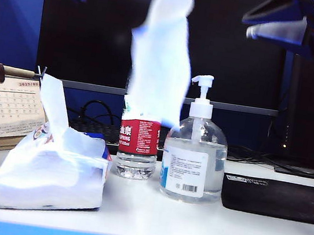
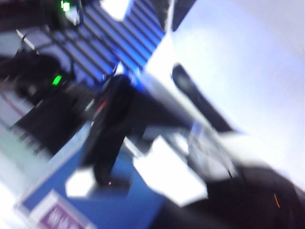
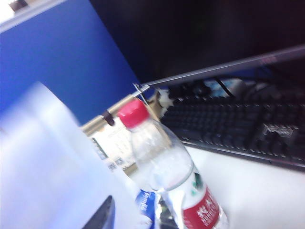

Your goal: Pull out a tissue from the tissue dispenser, then press the switch of the alcohol sanitizer bottle to drop some sanitizer on the paper tissue, and finally place the treated tissue on the table.

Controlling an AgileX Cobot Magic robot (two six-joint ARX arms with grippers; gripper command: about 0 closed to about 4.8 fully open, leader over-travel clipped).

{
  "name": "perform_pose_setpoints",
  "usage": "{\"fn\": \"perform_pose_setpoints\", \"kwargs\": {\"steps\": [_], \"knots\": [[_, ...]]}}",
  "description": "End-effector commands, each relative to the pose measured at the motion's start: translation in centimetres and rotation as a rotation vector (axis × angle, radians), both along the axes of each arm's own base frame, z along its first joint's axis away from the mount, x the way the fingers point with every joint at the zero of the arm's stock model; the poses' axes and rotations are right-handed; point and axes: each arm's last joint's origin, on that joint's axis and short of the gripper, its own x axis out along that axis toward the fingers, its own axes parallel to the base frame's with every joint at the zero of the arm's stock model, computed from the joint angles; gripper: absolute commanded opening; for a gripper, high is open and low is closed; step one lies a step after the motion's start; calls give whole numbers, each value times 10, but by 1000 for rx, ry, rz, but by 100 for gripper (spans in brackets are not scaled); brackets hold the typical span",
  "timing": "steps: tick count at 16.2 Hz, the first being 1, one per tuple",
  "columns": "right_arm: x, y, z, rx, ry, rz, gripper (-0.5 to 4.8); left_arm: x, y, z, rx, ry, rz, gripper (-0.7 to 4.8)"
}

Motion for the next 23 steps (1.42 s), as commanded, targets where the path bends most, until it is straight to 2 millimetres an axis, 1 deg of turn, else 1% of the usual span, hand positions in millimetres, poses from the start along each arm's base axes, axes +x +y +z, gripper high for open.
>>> {"fn": "perform_pose_setpoints", "kwargs": {"steps": [1,2,4,5,8,9,11,15,16,20,22,23], "knots": [[1,1,12,17,-40,30,116,10,-9,-14,28,23,-24,-6],[1,2,15,19,-49,48,116,14,-10,-17,36,10,-21,-6],[2,2,19,23,-61,51,117,24,-6,-22,41,12,1,-6],[2,2,19,22,-58,51,116,28,-5,-24,35,10,-20,-6],[7,3,13,13,-29,51,116,49,9,-33,13,28,-51,-6],[11,5,10,8,-12,52,116,59,17,-39,8,42,-50,-6],[20,8,5,4,23,53,116,70,21,-47,-20,55,-93,-6],[32,12,-2,-2,70,62,116,79,21,-55,-41,61,-108,-6],[31,18,-4,-5,78,99,116,82,19,-56,-67,44,-148,-6],[23,35,-4,-9,76,174,116,90,14,-66,-107,76,-189,-6],[22,37,-4,-11,77,155,116,93,12,-68,-139,80,-231,-6],[23,37,-4,-13,74,134,116,93,12,-64,-163,67,-235,-6]]}}
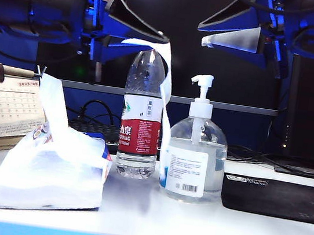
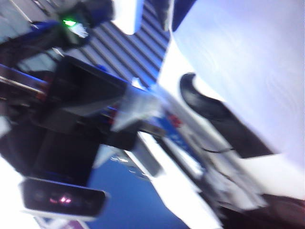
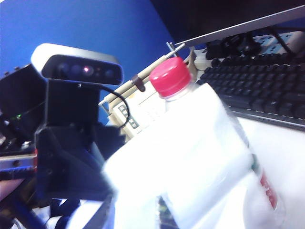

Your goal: Pull out a tissue from the tissue dispenser, then press the switch of the alcohol sanitizer bottle to drop some sanitizer on the paper tissue, and finally place the treated tissue on the table.

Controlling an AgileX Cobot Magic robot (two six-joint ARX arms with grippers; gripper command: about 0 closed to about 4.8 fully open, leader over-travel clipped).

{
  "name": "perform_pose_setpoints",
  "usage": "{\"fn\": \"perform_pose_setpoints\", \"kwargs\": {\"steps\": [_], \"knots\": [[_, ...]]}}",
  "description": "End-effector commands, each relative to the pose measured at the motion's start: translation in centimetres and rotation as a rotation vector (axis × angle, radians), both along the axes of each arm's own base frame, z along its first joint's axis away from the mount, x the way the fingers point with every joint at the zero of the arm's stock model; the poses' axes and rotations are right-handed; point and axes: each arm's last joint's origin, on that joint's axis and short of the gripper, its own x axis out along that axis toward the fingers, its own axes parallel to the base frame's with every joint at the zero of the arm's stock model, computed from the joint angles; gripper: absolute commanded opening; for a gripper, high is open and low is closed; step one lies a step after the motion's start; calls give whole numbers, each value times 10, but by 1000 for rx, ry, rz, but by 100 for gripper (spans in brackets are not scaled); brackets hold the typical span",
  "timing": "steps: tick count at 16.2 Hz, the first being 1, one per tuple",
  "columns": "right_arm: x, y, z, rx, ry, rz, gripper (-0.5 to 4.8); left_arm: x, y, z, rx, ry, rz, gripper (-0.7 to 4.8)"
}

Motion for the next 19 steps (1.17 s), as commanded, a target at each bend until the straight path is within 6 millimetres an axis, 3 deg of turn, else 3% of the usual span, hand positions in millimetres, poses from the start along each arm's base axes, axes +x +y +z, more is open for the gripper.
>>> {"fn": "perform_pose_setpoints", "kwargs": {"steps": [1,7,12,19], "knots": [[2,-1,5,3,-39,-51,116,0,0,17,-93,-75,-16,-6],[3,0,2,-3,-25,-52,116,8,-3,35,-145,-170,-11,-6],[3,0,1,-6,-20,-53,116,38,-4,23,-121,-146,-62,-6],[8,0,-13,-62,51,-120,116,46,-9,19,-110,-156,-164,-6]]}}
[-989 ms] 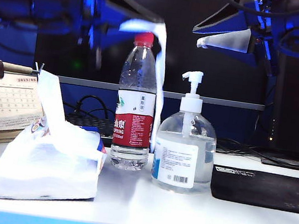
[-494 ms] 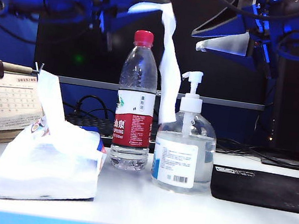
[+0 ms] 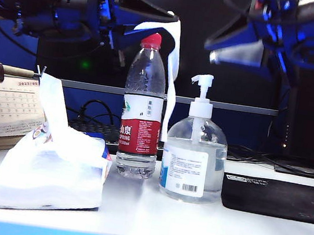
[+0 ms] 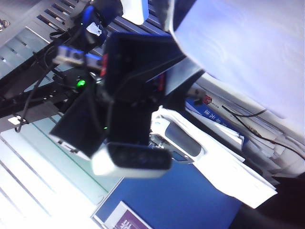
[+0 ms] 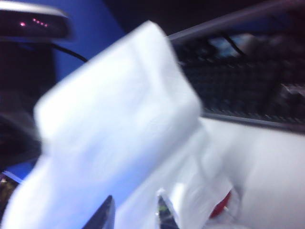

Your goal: Pull out a tissue from the tissue dispenser, then press the switch of the alcohol sanitizer bottle to drop some sanitizer on the paper tissue, and finally place the treated tissue on the table.

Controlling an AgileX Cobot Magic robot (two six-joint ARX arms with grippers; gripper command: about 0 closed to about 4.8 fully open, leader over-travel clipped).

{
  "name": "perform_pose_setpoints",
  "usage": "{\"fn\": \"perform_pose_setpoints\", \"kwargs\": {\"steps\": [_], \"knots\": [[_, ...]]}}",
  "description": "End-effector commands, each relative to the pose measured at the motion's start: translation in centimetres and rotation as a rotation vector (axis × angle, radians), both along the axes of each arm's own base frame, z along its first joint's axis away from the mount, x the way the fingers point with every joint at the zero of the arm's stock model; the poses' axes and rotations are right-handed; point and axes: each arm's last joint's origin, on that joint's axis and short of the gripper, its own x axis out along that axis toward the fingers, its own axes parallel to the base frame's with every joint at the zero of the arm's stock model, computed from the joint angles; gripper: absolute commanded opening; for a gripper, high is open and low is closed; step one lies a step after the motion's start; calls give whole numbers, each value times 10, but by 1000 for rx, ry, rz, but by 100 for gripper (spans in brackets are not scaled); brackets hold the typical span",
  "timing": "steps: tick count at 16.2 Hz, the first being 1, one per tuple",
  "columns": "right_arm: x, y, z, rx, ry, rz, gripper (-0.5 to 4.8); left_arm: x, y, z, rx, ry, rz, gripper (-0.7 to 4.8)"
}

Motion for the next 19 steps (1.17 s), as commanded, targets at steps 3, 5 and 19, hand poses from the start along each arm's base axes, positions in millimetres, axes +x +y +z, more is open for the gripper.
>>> {"fn": "perform_pose_setpoints", "kwargs": {"steps": [3,5,19], "knots": [[4,4,-11,-2,59,48,116,-1,0,0,1,-18,-32,-6],[5,4,-10,-4,57,32,116,-1,0,-1,8,-17,-63,-6],[43,2,-5,-16,73,14,-5,5,7,-8,23,9,-58,-6]]}}
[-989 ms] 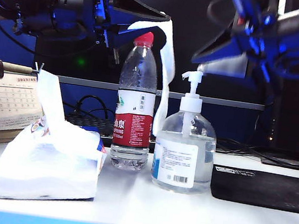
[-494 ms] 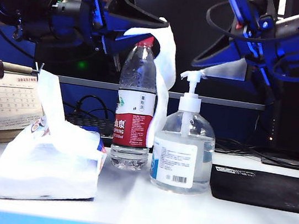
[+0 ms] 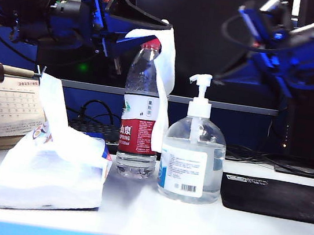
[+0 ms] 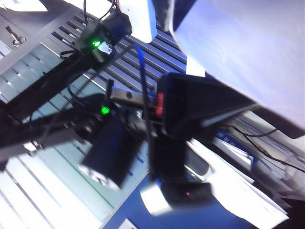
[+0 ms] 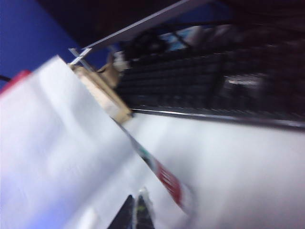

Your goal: Pull out a tissue from the tissue dispenser, then press the switch of the alcohol sanitizer bottle to drop some sanitizer on the paper tissue, and finally place the treated tissue on the table.

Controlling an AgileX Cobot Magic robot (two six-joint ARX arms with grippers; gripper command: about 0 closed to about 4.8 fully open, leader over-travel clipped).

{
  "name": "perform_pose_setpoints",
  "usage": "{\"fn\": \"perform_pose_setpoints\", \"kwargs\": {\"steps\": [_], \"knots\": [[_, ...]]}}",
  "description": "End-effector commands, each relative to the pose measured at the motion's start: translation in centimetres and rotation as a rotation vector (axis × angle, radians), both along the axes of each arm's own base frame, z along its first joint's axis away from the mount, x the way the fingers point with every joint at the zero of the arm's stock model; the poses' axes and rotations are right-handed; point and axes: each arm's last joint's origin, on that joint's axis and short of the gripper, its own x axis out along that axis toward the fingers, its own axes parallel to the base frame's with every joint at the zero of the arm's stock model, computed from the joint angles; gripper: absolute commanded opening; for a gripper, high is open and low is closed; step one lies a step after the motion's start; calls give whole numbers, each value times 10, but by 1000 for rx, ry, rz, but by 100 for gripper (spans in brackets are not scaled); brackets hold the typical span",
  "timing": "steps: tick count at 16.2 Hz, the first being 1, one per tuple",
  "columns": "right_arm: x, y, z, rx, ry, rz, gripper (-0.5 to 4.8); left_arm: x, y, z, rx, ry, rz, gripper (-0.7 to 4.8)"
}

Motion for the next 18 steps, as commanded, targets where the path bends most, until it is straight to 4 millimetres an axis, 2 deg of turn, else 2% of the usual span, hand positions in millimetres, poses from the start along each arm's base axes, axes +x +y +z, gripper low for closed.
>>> {"fn": "perform_pose_setpoints", "kwargs": {"steps": [1,5,14,18], "knots": [[14,9,4,30,23,103,-5,0,1,2,-6,-20,3,-6],[13,10,2,55,87,149,-5,0,1,2,-6,-20,5,-6],[6,13,2,111,147,391,-5,-1,2,2,-1,-26,-37,-6],[6,13,6,126,119,420,-5,-2,2,2,3,-27,-73,-6]]}}
